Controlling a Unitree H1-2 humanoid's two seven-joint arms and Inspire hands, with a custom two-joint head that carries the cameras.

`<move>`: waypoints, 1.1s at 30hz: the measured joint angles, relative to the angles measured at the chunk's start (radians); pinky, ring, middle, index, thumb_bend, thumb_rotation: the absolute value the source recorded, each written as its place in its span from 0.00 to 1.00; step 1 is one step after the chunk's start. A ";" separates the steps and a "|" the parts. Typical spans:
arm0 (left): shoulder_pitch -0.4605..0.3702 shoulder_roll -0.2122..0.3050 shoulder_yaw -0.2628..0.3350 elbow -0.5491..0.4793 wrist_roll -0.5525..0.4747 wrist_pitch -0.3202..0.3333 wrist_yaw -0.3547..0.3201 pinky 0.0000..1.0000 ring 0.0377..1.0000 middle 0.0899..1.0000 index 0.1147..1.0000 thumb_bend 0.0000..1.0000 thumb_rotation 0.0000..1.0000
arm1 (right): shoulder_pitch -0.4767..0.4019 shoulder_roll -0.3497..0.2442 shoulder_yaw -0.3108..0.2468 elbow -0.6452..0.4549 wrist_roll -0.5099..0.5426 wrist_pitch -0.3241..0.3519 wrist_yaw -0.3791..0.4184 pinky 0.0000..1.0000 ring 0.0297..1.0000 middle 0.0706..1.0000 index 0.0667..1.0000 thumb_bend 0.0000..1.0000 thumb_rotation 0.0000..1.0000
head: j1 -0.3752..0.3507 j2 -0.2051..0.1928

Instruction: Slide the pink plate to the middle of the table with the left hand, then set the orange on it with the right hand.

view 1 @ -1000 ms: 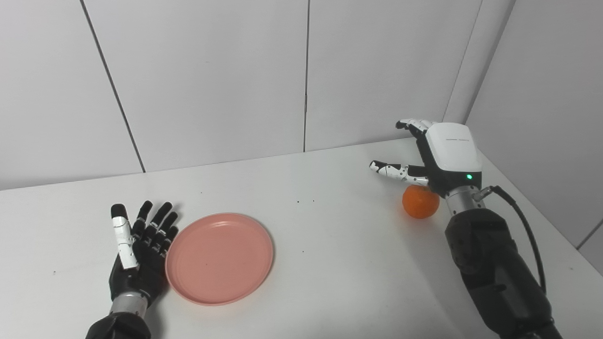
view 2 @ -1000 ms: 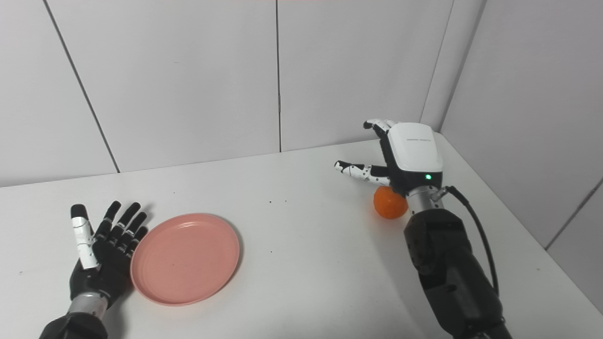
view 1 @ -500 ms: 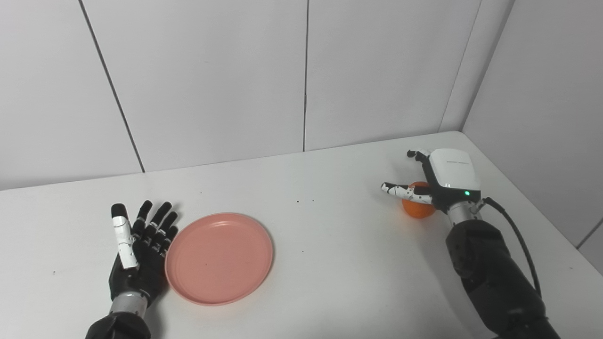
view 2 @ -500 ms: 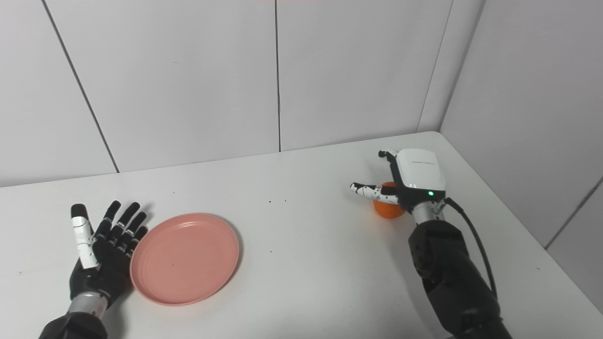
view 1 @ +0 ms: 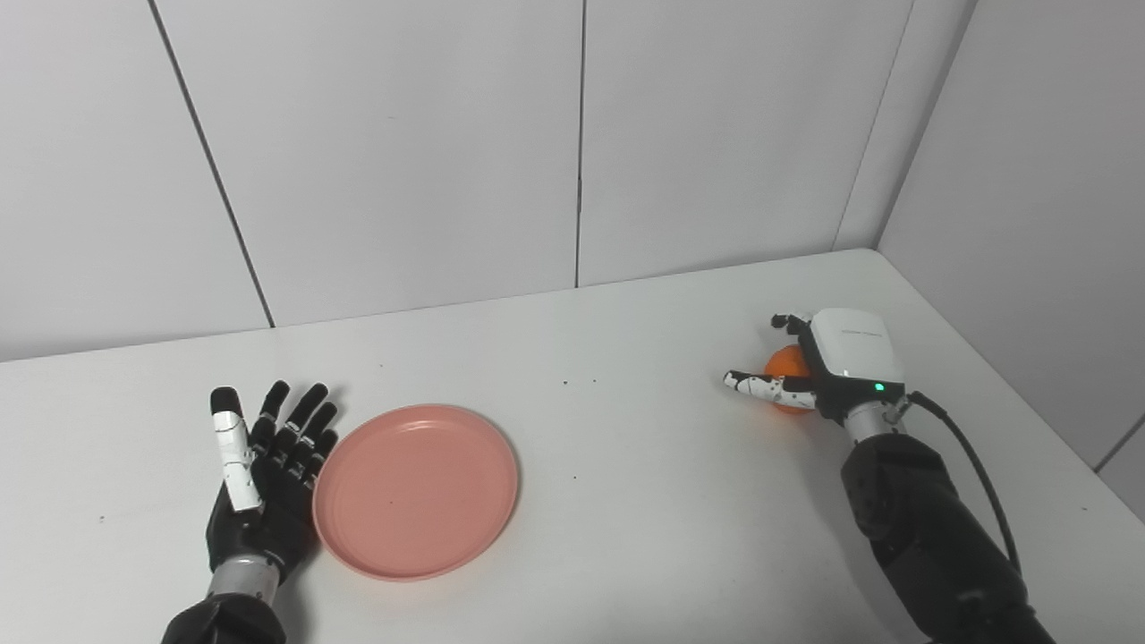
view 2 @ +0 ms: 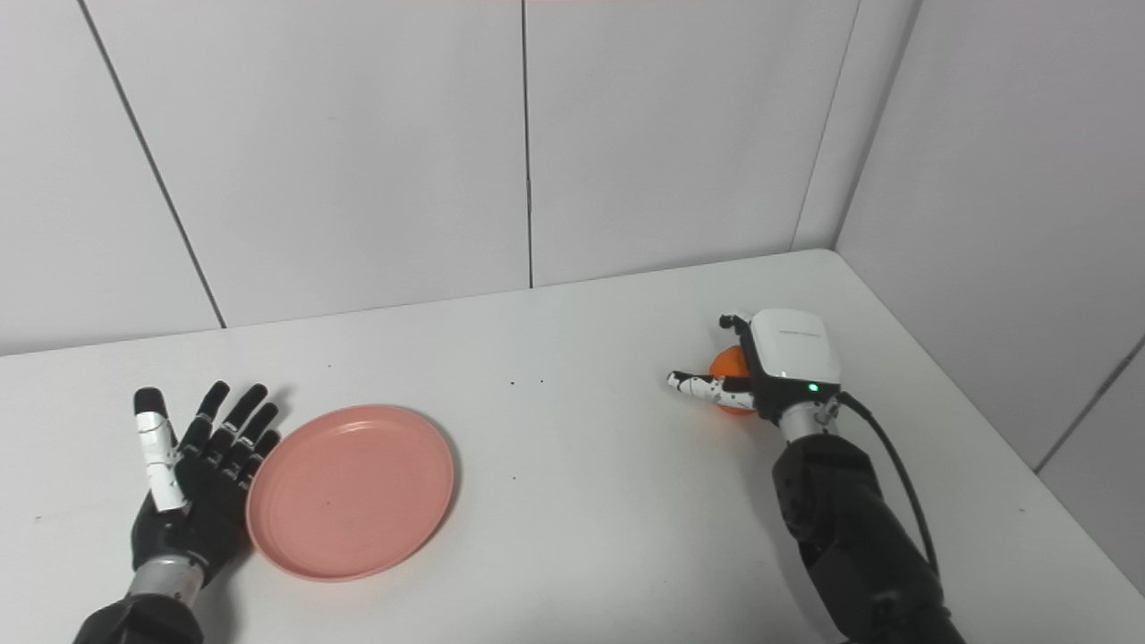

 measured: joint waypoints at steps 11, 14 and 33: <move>0.000 0.001 -0.003 0.000 0.001 0.000 0.000 1.00 0.90 0.83 0.95 0.93 0.87 | 0.002 -0.013 0.035 0.016 0.006 0.031 -0.007 0.51 0.56 0.65 0.66 0.86 0.85 | 0.003 0.008; 0.000 0.003 -0.005 0.000 0.001 0.000 0.000 1.00 0.89 0.83 0.95 0.92 0.88 | 0.003 -0.016 0.040 0.018 0.006 0.031 -0.012 0.47 0.53 0.62 0.65 0.86 0.85 | 0.005 0.008; 0.002 0.003 -0.010 -0.001 0.002 0.001 0.002 0.99 0.87 0.79 0.95 0.91 0.88 | -0.002 -0.029 0.058 0.065 0.066 0.033 -0.081 0.11 0.14 0.16 0.20 0.55 0.40 | 0.006 0.015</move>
